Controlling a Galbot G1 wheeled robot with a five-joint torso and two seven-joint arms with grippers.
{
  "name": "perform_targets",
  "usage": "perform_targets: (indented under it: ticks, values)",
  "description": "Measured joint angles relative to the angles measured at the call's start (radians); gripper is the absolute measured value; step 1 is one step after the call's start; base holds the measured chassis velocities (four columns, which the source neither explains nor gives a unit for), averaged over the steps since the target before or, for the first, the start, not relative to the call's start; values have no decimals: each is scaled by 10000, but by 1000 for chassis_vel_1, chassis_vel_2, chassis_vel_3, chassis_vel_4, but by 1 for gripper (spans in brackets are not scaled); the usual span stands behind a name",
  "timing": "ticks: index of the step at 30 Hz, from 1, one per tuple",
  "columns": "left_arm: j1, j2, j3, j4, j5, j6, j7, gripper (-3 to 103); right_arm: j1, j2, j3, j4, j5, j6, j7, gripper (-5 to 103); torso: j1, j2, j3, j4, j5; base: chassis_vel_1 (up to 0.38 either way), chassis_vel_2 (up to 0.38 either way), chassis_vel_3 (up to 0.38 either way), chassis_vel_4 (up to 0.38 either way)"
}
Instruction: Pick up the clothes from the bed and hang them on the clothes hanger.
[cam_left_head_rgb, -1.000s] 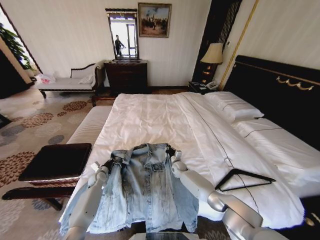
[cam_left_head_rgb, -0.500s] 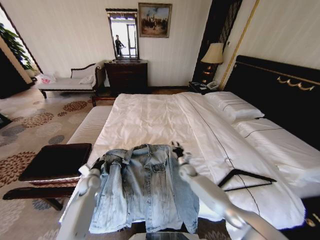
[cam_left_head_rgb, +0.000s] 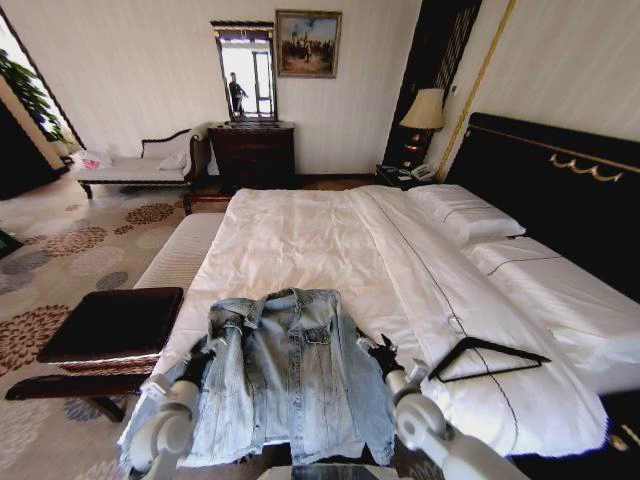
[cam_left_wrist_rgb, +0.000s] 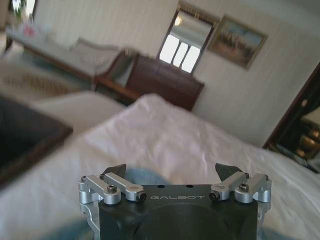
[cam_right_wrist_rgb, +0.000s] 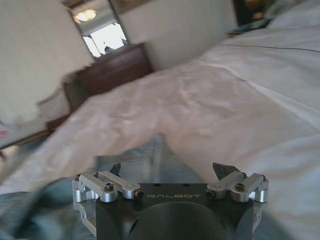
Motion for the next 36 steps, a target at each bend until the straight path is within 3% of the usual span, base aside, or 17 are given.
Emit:
perform_targets:
  ticks: [3, 6, 8, 9, 12, 13, 15, 18, 21, 23, 33, 36]
  values:
    - [128, -94, -873, -1554, 221, -3, -277, 100, 124, -65, -427, 2, -749, 534, -1362, 100, 2, -1, 0, 3, 3, 0, 0, 0, 0]
    - [83, 66, -1605, -2401, 98, 359, -760, 100, 537, -171, -880, -185, -1016, 656, -1867, 100, 0, 0, 0, 4, 0, 0, 0, 0, 0]
    - [-55, 629, -2829, -2974, -78, 629, -1162, 100, 1618, -177, -1789, -452, -762, 682, -1972, 100, 0, 0, -1, -2, -1, 0, 0, 0, 0]
    - [-55, 629, -2829, -2974, -78, 629, -1162, 100, 1618, -177, -1789, -452, -762, 682, -1972, 100, 0, 0, -1, -2, -1, 0, 0, 0, 0]
    - [69, 1123, -4470, -3469, -889, 888, -1503, 100, 3323, 116, -3208, -994, -116, 678, -1768, 100, 3, -1, 2, 9, 0, 0, 0, 0, 0]
    - [69, 1123, -4470, -3469, -889, 888, -1503, 100, 3323, 116, -3208, -994, -116, 678, -1768, 100, 3, -1, 2, 9, 0, 0, 0, 0, 0]
    - [360, 1151, -5131, -3822, -1254, 1003, -1601, 100, 4473, 505, -4415, -1593, 184, 632, -1541, 100, 5, -3, 3, 8, 1, 0, 0, 0, 0]
    - [508, 1029, -5261, -4037, -1268, 1038, -1601, 100, 5128, 734, -5147, -1994, 231, 558, -1349, 100, 5, -2, 3, 5, -2, 0, 0, 0, 0]
    - [613, 757, -5280, -4280, -1269, 1109, -1610, 100, 6356, 1390, -6681, -2894, 219, 253, -372, 100, 2, -2, 2, 3, 0, 0, 0, 0, 0]
    - [614, 736, -5286, -4293, -1268, 1116, -1616, 100, 6468, 1507, -6849, -3015, 223, 219, -265, 100, 2, -3, 2, 3, -4, 0, 0, 0, 0]
    - [637, 485, -5350, -4254, -1204, 1140, -1652, 100, 7125, 3431, -7804, -4737, -62, 5, 722, 100, 0, -2, 1, 2, 0, 0, 0, 0, 0]
    - [636, 437, -5329, -4255, -1159, 1140, -1673, 100, 7268, 3995, -7975, -5396, -598, -197, 1394, 100, 0, -3, 1, 3, -1, 0, 0, 0, 0]
